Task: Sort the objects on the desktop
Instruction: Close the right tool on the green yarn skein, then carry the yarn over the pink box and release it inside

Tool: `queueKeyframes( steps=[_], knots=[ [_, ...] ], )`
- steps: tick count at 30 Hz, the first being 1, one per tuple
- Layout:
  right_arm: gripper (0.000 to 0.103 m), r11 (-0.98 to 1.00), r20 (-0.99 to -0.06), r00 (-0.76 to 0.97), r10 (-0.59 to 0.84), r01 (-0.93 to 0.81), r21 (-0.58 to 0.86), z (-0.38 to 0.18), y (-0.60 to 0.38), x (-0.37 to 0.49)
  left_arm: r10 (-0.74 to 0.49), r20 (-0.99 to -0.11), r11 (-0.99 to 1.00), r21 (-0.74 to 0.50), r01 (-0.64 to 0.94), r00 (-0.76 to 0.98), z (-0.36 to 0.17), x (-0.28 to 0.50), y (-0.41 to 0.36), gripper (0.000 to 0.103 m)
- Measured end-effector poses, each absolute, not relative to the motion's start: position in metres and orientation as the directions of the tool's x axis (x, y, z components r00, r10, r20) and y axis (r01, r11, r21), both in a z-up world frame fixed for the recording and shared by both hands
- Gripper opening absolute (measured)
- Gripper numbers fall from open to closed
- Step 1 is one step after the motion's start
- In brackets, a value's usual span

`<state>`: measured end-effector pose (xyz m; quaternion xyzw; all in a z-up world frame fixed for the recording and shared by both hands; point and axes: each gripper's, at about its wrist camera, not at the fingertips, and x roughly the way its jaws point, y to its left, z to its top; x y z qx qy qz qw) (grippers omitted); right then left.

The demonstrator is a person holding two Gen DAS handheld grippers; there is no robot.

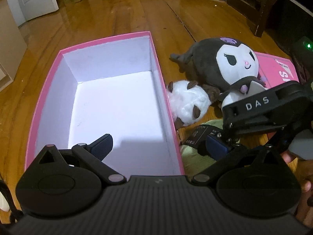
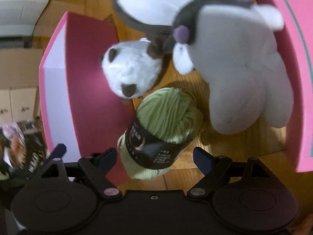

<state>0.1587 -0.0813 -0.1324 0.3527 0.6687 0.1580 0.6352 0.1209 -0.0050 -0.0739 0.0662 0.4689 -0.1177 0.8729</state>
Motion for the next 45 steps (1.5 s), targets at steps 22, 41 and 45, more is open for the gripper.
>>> queueKeyframes(
  steps=[22,41,45],
  knots=[
    [0.086,0.715,-0.766,0.101,0.635,0.299,0.632,-0.129,-0.067,0.142,-0.201,-0.854,0.975,-0.129,0.18,0.479,-0.091,0.121,0.024,0.103],
    [0.066,0.722,-0.737,0.144,0.661,0.15,0.676,-0.086,-0.072,0.105,-0.253,-0.839,0.962,-0.166,0.215,0.482,-0.085,0.111,0.022,0.103],
    [0.066,0.719,-0.723,0.198,0.661,0.106,0.687,-0.067,-0.086,0.089,-0.331,-0.82,0.942,-0.257,0.218,0.467,-0.079,0.111,0.031,0.103]
  ],
)
